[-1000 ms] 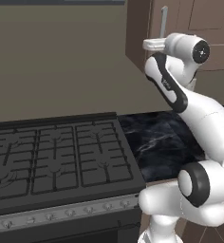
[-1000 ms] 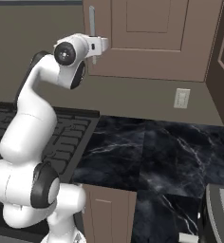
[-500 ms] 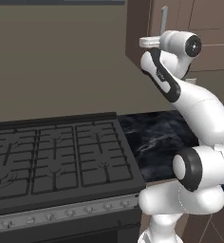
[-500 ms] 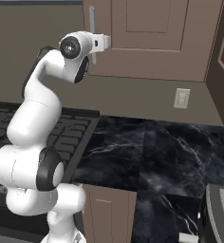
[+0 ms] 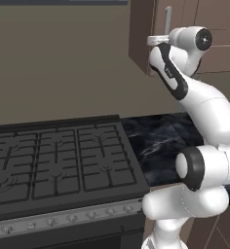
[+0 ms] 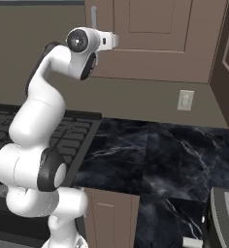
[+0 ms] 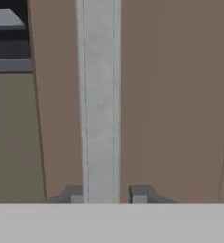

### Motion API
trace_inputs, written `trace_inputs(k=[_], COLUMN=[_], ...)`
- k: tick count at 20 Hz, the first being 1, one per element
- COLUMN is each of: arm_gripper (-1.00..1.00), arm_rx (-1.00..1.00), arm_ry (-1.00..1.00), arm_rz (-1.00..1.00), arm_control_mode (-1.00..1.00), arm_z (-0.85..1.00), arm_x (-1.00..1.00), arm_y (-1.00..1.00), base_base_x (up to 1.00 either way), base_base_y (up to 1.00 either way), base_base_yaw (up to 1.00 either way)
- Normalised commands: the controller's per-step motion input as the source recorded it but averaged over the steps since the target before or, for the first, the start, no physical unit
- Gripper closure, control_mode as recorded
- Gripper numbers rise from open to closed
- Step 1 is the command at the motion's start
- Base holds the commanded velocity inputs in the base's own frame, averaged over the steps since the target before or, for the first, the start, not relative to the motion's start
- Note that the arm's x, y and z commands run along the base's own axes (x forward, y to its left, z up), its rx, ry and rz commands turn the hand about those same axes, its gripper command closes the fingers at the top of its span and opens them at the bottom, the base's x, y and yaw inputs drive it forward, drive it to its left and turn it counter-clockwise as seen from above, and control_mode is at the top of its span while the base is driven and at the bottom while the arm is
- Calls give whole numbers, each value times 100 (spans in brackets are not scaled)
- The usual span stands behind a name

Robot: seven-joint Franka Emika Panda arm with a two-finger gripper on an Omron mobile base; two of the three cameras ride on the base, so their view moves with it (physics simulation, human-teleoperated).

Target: The dining table condiment station is running low on syrup bottle. Refill the condiment station by opening the cabinet and taking the syrup bottle from the cabinet and placing it on the dining table.

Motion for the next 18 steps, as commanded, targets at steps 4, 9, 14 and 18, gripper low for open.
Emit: trace_inputs(k=[4,9,14,18], arm_gripper=[100,100,100,100], arm_rx=[0,0,0,0], arm_ry=[9,4,0,0], arm_rz=[0,0,0,0], arm_control_mode=[-100,-100,-100,-100], arm_z=[0,0,-1,-1], arm_x=[39,24,0,0], arm_y=[0,0,0,-1], base_base_x=[0,0,0,0], base_base_y=[0,0,0,0], base_base_yaw=[0,0,0,0])
